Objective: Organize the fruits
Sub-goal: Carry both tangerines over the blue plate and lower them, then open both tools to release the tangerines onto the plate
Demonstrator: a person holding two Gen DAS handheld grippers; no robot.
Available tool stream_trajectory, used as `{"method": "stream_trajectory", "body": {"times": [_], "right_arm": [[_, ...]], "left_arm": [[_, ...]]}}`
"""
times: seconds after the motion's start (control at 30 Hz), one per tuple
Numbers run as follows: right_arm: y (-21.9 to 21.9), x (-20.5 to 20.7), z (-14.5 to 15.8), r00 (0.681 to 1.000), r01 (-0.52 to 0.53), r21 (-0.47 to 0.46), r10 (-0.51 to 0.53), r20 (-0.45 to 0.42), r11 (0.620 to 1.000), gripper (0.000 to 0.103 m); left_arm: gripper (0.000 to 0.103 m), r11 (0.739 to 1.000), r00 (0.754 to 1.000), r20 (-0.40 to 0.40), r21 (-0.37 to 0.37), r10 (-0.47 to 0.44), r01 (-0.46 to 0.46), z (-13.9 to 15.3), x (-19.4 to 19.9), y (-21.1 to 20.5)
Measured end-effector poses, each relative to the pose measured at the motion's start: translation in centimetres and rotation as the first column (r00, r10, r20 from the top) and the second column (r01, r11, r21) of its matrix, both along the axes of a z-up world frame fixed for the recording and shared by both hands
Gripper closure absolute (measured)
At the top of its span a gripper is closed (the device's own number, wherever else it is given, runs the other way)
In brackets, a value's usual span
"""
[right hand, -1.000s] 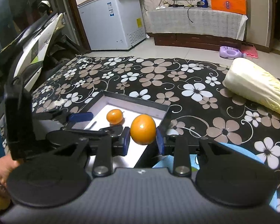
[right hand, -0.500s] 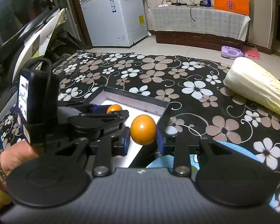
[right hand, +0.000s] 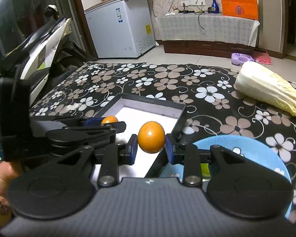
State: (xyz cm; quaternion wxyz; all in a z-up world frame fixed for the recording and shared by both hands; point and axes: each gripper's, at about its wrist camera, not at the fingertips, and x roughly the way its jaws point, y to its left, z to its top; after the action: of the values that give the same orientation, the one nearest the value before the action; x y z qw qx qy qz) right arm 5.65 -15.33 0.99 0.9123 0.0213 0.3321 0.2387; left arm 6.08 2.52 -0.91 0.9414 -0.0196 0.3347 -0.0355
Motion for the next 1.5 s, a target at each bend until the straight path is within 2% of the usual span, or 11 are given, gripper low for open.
{"method": "stream_trajectory", "body": {"times": [0.17,0.37,0.63,0.9,1.17,1.23,1.33,1.5], "right_arm": [[-0.5,-1.5,-0.1,1.0,0.011,0.009,-0.011,-0.004,1.0,0.07],[-2.3,-3.2,0.3,0.999,0.051,0.012,-0.051,0.005,0.999,0.07],[-6.9,-4.2,-0.2,0.988,0.155,-0.007,-0.155,-0.007,0.988,0.07],[-10.9,-4.4,-1.3,0.97,0.24,-0.027,-0.241,-0.038,0.97,0.07],[-12.6,-4.1,-2.2,0.957,0.282,-0.046,-0.285,-0.059,0.958,0.069],[-12.8,-3.6,-2.4,0.953,0.294,-0.047,-0.296,-0.064,0.955,0.07],[-12.7,-2.5,-3.0,0.951,0.295,-0.058,-0.299,-0.082,0.954,0.069],[-12.0,-1.1,-3.5,0.95,0.3,-0.065,-0.304,-0.074,0.952,0.068]], "left_arm": [[0.068,1.0,1.0,0.005,-0.001,-0.024,0.024,0.7,-1.9,-1.2],[0.068,0.994,0.994,0.011,-0.001,-0.106,0.106,1.0,-3.9,-4.6],[0.068,0.975,0.975,0.005,-0.018,-0.222,0.222,0.5,-5.1,-10.2],[0.068,0.955,0.955,-0.008,-0.021,-0.295,0.295,-0.7,-5.2,-14.4],[0.068,0.943,0.943,0.008,-0.037,-0.331,0.331,-0.8,-5.4,-15.2],[0.068,0.932,0.933,0.01,-0.049,-0.36,0.36,-0.7,-5.6,-15.2],[0.068,0.92,0.92,0.025,-0.017,-0.39,0.391,-0.6,-6.4,-15.6],[0.068,0.904,0.904,0.021,-0.006,-0.427,0.427,-0.7,-7.1,-16.0]]}}
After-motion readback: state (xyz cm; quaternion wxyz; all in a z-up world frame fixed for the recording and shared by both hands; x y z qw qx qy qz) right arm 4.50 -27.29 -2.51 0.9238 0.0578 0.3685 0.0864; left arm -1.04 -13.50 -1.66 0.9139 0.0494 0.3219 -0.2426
